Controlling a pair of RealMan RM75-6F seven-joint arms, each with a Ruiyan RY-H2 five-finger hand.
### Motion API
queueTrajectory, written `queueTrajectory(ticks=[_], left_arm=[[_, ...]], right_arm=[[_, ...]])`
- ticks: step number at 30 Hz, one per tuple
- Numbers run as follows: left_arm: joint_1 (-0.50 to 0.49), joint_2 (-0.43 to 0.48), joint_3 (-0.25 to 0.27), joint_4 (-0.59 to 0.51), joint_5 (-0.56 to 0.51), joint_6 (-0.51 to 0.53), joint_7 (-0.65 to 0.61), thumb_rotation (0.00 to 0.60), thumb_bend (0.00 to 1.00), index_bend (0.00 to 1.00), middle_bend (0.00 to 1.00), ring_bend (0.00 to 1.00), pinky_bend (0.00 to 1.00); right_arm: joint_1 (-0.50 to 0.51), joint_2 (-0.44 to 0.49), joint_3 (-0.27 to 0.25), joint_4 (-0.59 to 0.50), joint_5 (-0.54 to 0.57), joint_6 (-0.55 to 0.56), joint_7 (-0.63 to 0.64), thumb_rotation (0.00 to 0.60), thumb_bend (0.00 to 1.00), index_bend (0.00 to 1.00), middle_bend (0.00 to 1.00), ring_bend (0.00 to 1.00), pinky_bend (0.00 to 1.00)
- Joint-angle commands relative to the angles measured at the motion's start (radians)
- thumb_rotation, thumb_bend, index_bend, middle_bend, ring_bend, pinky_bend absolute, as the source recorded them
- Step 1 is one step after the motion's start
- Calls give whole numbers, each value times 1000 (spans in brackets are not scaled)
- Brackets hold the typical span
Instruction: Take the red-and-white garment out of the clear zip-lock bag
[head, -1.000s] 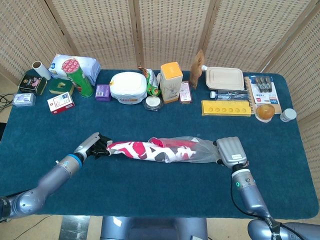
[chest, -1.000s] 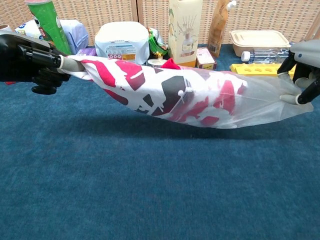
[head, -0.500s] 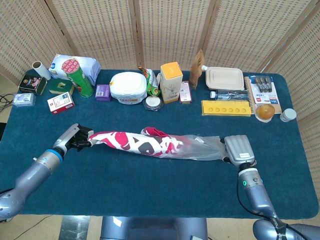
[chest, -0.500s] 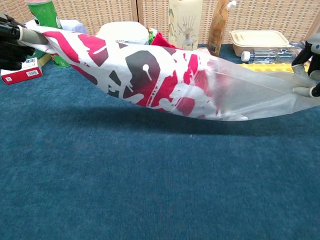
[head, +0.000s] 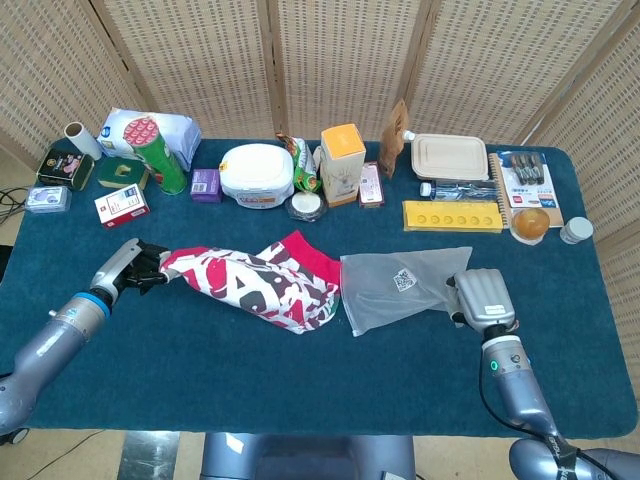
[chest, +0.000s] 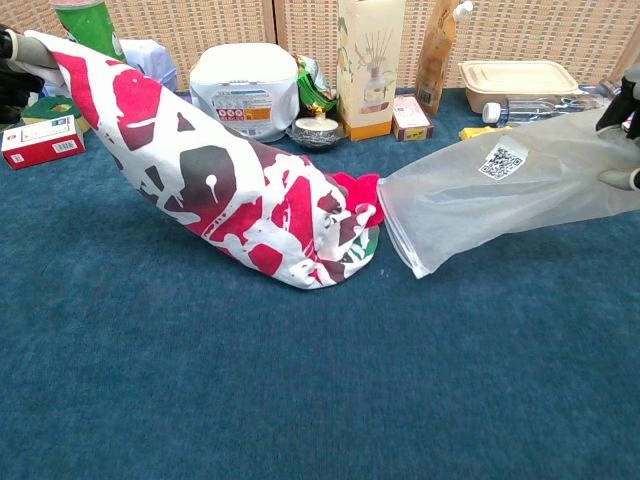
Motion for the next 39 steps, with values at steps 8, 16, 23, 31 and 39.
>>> queueTrajectory(ticks=[8, 16, 23, 31, 39], left_arm=[[-20, -24, -3, -15, 66, 29, 54, 600, 374, 509, 704, 599, 687], [-6, -36, 9, 5, 134, 56, 81, 600, 225, 99, 219, 38, 255], [20, -40, 9, 33, 186, 122, 97, 600, 147, 25, 123, 0, 161], [77, -13, 13, 30, 262, 192, 95, 600, 115, 0, 83, 0, 135], [154, 37, 22, 17, 322, 240, 45, 600, 115, 0, 83, 0, 135]], right_arm=[[8, -7, 6, -35, -54, 1, -9, 600, 419, 761, 922, 1000, 979], [15, 24, 5, -55, -24, -35, -19, 600, 252, 316, 470, 656, 629], [6, 80, 31, -78, -45, -45, 57, 600, 102, 181, 282, 419, 440], [-14, 147, 32, -92, -93, -57, 126, 600, 79, 161, 225, 350, 370], [-37, 181, 22, -96, -128, -54, 163, 599, 79, 160, 225, 335, 344]])
